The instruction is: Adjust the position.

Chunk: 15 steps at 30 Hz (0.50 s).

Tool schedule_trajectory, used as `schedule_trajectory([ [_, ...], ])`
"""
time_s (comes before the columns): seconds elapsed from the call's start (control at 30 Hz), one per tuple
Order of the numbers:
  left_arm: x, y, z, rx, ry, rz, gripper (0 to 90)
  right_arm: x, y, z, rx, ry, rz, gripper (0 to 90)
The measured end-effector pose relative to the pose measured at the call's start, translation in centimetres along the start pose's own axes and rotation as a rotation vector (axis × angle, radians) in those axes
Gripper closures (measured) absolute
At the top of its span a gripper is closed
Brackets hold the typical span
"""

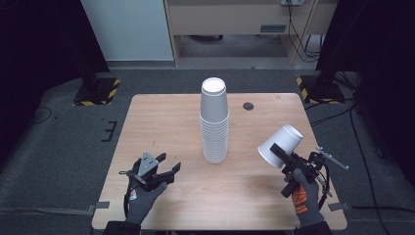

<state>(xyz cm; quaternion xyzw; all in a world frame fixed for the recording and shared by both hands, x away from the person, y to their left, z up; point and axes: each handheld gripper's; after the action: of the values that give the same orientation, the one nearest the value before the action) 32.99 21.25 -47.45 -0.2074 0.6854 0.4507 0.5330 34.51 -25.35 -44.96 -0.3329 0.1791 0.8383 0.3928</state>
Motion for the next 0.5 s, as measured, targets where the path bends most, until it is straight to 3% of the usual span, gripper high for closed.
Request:
schedule_trajectory([
  [0.5,-1.5,-0.6,-3.4,0.072,-0.065,-0.058,31.7,0.1,0.0,0.3,-0.028,-0.041,0.001,14.3],
])
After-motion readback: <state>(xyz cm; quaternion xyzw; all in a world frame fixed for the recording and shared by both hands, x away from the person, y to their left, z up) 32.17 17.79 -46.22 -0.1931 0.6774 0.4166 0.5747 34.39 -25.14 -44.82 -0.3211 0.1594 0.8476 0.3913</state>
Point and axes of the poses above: each handheld gripper's, and its own axes: y roughly backward along the jaws, x roughly out of its underside, z roughly to its left, and after that the axes turned 1 degree about -x, right-handed
